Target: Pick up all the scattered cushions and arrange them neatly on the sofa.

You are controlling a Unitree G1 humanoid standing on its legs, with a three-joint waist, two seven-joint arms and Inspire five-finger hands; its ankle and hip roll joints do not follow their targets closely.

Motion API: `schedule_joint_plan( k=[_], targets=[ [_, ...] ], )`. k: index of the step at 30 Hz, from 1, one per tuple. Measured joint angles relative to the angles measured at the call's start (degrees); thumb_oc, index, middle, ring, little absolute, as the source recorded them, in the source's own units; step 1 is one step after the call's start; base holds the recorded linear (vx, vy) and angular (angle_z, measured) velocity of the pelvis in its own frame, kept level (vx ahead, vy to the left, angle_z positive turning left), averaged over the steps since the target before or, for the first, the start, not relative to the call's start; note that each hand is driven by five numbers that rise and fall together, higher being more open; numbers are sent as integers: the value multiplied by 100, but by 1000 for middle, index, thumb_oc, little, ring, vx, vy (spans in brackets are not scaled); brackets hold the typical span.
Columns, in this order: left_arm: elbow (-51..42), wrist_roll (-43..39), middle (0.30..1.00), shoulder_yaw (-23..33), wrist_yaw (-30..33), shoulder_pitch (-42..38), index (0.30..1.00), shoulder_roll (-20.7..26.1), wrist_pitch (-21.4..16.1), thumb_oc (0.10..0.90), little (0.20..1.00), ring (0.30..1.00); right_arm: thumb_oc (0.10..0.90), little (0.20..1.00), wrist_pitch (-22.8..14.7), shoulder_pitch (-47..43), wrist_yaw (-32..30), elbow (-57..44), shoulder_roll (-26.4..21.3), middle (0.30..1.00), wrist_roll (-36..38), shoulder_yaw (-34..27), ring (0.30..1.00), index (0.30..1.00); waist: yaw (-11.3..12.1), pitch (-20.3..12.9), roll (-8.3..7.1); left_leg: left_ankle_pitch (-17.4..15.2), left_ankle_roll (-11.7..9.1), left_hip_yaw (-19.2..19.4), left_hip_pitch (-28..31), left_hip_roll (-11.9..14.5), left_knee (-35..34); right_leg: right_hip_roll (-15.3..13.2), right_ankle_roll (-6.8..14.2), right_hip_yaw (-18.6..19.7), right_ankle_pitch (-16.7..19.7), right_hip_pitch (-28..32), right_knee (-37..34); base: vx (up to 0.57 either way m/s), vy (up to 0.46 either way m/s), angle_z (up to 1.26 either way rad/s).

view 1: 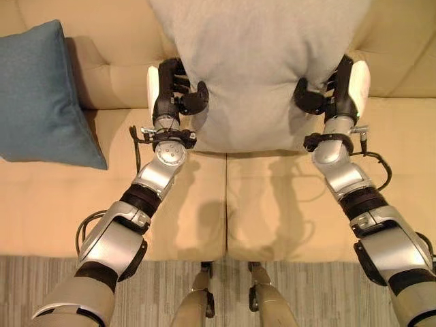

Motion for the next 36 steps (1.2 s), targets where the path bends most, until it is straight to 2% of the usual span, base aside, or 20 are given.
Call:
schedule_joint_plan(
  k=[1,2,3,7,8,10,11,13,15,16,17,18,19,21,22,25,28,31,32,36],
  targets=[
    [-2,15,900,20,-21,2,900,0,-1,800,900,900,800,900,32,4,11,4,30,900,10,-5,900,900,-51,86,-140,-279,-222,43,-439,-71,654,-74,-80,18,66,27,4,25,-12,8],
    [7,25,900,9,-47,26,900,4,2,800,900,900,800,900,36,9,31,-8,48,900,18,-7,900,900,-27,125,-204,15,-274,105,-190,-45,-229,2,-77,32,63,35,3,21,-11,-14],
    [-6,49,900,24,-59,32,900,37,1,800,900,900,800,900,35,7,98,-27,54,900,20,-7,900,900,17,130,-193,280,-328,118,-58,94,-197,117,-75,39,57,48,1,5,-15,-27],
    [-177,72,900,94,-140,248,900,72,-25,800,900,900,800,900,36,126,145,-94,44,900,29,-88,900,900,-151,151,-227,271,-319,-23,35,60,-193,75,-58,-7,50,133,75,-9,-10,2],
    [-173,71,900,96,-145,280,900,79,-24,800,900,900,800,900,36,146,179,-91,41,900,29,-90,900,900,-116,183,-214,276,-314,-26,99,78,-193,79,19,5,-9,84,269,-3,-14,-13],
    [-249,138,900,206,-257,569,900,95,-64,800,900,900,800,900,-24,504,349,-284,40,900,23,-307,900,900,-106,222,-167,295,-288,-121,309,107,-191,59,316,9,-402,-63,868,-5,-9,2],
    [-256,177,900,214,-289,739,900,140,-71,800,900,900,800,900,-67,722,395,-292,24,900,21,-402,900,900,-164,214,-176,291,-291,-146,399,41,-192,12,451,-2,-458,246,628,-4,-7,36],
    [-413,176,900,403,-386,969,900,237,-119,800,900,900,800,900,-82,1006,434,-496,-78,900,24,-752,900,900,-153,198,-209,287,-294,-62,420,-72,-194,-67,317,0,-294,627,29,3,-2,26],
    [-670,171,900,933,-471,1524,900,497,-177,800,900,900,800,900,-88,1281,611,-710,-232,900,25,-834,900,900,-107,202,-215,287,-295,-2,402,-21,-180,-11,255,0,-245,589,9,10,1,-8],
    [-640,164,900,1047,-477,1637,900,554,-147,800,900,900,800,900,-59,1316,623,-683,-238,900,40,-840,900,900,-138,223,-250,245,-334,0,260,-49,87,-43,196,2,-201,604,10,17,-1,8],
    [-643,169,900,1064,-512,1704,900,598,-150,800,900,900,800,900,-64,1399,642,-708,-267,900,41,-895,900,900,-151,252,-321,-45,-355,19,47,-128,287,-104,153,20,-166,611,17,50,-8,12],
    [-704,178,900,1081,-599,1864,900,612,-178,800,900,900,800,900,-89,1598,724,-816,-325,900,38,-1052,900,900,-121,249,-324,-13,-241,52,163,-94,57,-75,155,18,-168,624,17,36,-10,-24],
    [-763,180,900,1126,-662,2138,900,624,-223,800,900,900,800,900,-97,1857,799,-948,-337,900,40,-1201,900,900,23,225,-284,257,-282,108,473,19,-157,56,164,27,-176,663,15,32,-8,-42],
    [-1079,244,900,1487,-894,2959,900,632,-234,800,900,900,800,900,-187,2827,1019,-1469,-337,900,44,-1798,900,900,-42,215,-261,117,-274,126,627,74,-194,93,180,-7,-206,810,24,29,-10,-16],
    [-1079,244,900,1487,-894,2959,900,632,-234,800,900,900,800,900,-187,2827,1019,-1469,-337,900,44,-1798,900,900,-42,215,-261,117,-274,126,627,74,-194,93,180,-7,-206,810,24,29,-12,13],
    [-867,381,900,1645,-1243,4019,900,679,-104,800,900,900,800,900,-146,3879,1391,-1307,-331,900,57,-2156,900,900,-155,217,-268,116,-274,138,1026,36,-194,39,273,-20,-278,1139,186,42,-17,7],
    [-802,608,900,2045,-1423,4795,900,663,-110,800,900,900,800,900,-207,4554,1626,-1292,-88,900,56,-2473,900,900,-157,151,-386,113,-277,154,1285,-30,-195,-25,360,-47,-345,1499,1,44,-37,3],
    [-419,748,900,2370,-1628,5503,900,578,-73,800,900,900,800,900,-202,5040,1889,-1096,142,900,55,-2536,900,900,-164,142,-396,100,-277,155,1522,24,-197,30,446,-103,-421,1749,1,29,-49,0],
    [-285,834,900,2400,-1742,6052,900,447,-17,800,900,900,800,900,-196,5474,2012,-1059,325,900,54,-2582,900,900,-158,74,-388,-55,-330,156,1662,71,-198,73,459,-167,-630,1888,0,-1,-74,-7],
    [468,1001,900,2319,-2011,6565,900,-13,139,800,900,900,800,900,-188,5917,2246,-464,714,900,48,-2490,900,900,-166,-40,-326,-343,-363,160,1981,259,-202,271,271,-280,-708,2238,-4,-43,-42,9]
  ],
)
